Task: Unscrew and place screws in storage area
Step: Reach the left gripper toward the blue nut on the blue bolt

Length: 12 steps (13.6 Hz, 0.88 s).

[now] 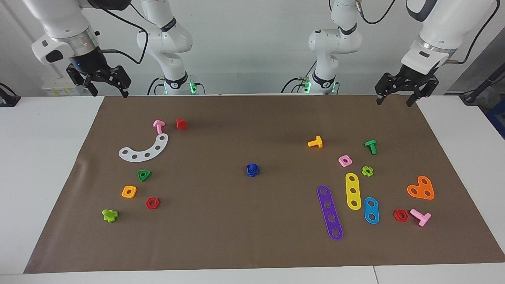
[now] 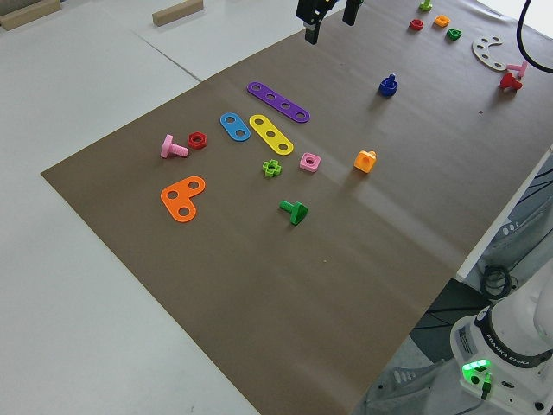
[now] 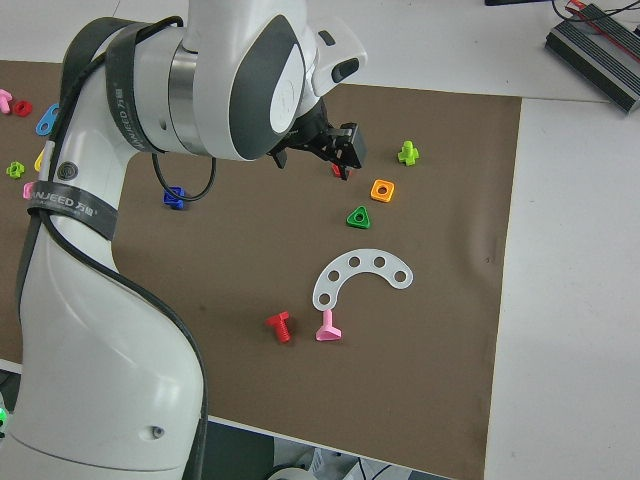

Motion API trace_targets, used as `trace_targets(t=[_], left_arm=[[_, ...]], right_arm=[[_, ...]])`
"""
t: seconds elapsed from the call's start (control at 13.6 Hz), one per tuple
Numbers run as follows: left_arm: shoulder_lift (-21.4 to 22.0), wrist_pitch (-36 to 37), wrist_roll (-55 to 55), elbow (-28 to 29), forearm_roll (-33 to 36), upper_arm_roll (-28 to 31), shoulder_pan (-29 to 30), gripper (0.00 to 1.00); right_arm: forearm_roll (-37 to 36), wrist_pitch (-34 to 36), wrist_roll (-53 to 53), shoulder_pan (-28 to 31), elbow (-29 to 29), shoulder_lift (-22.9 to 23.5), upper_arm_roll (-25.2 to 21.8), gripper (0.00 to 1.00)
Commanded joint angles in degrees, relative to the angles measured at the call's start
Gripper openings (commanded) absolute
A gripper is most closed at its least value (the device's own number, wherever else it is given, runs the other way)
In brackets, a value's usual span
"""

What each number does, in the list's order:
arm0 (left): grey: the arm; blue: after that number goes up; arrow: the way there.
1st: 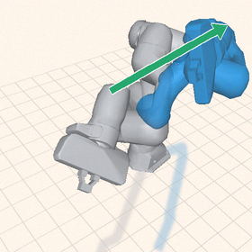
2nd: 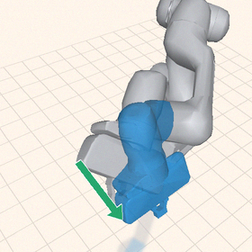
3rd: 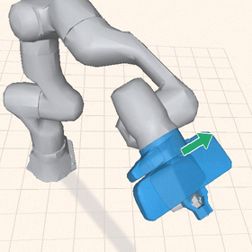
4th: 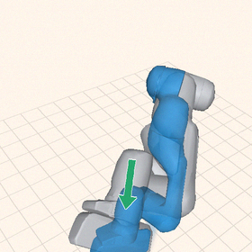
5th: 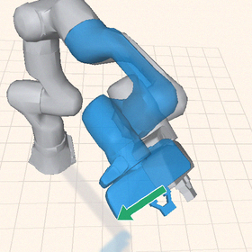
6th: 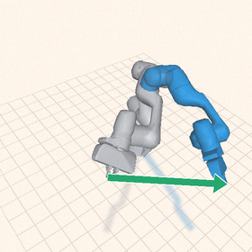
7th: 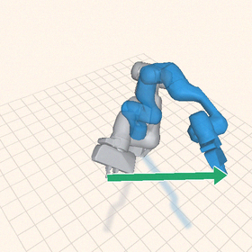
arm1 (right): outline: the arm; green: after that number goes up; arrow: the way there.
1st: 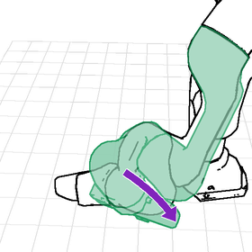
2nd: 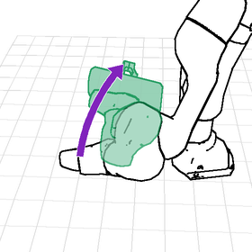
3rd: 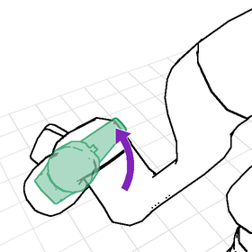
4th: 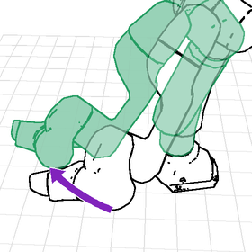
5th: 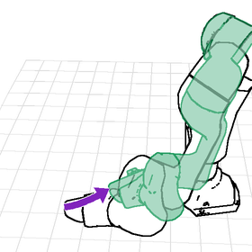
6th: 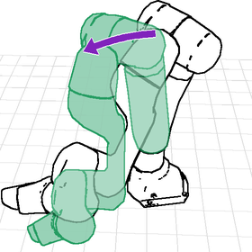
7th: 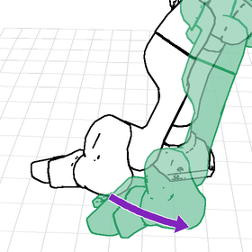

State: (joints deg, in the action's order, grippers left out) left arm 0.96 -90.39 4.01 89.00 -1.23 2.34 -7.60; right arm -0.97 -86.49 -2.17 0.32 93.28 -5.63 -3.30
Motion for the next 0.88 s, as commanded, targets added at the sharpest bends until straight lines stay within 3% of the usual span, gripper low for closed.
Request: trace_targets(t=[0.0, 0.15, 0.66, 0.81], left_arm=[[0.01, -3.99, -4.35, 2.66, 0.35, 0.39, -5.66, 1.0], [-1.3, -6.98, -6.29, 3.37, 0.35, 0.3, -8.03, 1.0], [-11.76, -17.43, -18.49, 3.55, 0.44, 0.39, -21.56, 1.0], [-12.39, -22.17, -20.01, 5.39, 0.36, 0.21, -23.34, 1.0]], right_arm=[[0.45, 0.79, -0.03, 0.12, 0.33, -0.61, 0.05, 1.0], [0.45, 0.79, -0.03, 0.12, 0.33, -0.61, 0.05, 1.0], [0.36, 0.71, -0.03, 0.12, 0.33, -0.61, 0.05, 1.0], [0.44, 0.71, -0.03, 0.12, 0.33, -0.61, 0.05, 1.0]])
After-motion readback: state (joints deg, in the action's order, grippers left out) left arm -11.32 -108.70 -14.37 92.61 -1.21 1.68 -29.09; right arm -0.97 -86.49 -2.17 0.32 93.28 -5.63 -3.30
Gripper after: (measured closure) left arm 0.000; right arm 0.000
